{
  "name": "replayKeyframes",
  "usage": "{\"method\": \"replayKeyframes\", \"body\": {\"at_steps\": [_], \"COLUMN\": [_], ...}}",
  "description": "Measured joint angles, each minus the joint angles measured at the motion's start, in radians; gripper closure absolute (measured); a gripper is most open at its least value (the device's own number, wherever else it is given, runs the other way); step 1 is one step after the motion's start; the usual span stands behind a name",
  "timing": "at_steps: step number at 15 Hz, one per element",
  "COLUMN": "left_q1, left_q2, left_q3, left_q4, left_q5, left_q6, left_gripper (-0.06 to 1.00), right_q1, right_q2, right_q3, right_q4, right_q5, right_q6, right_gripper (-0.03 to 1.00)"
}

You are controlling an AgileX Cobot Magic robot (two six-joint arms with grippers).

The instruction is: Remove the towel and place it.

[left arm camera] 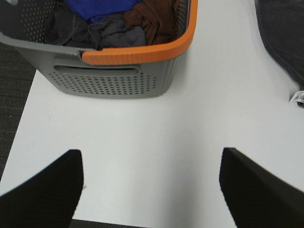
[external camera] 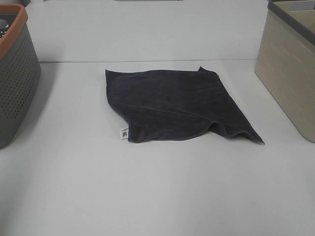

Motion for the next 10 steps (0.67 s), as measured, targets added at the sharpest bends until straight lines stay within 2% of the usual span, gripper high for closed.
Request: {"method": "replayKeyframes", "body": {"at_steps": [6, 7, 10], "left_q1": [0.0, 0.0, 0.0], "left_q2": [-0.412, -0.505, -0.598], "left_q3": [0.253, 0.323, 0.371], "left_q4": [0.003, 0.003, 0.003], "left_q5": [0.0, 0.001, 0.002], "left_q6": [0.0, 0.001, 0.001], "left_gripper": [0.21, 0.21, 0.21], "right_q1": [0.0, 0.0, 0.0], "right_q2": [-0.335, -0.438, -0.574], "right_q3": [0.302, 0.395, 0.475], "right_q4": [0.001, 0.001, 0.001], "right_q5": [-0.109, -0.135, -0.142], "right_q6": [-0.007, -0.037, -0.039], "right_gripper": [0.33, 0.33, 0.33]}}
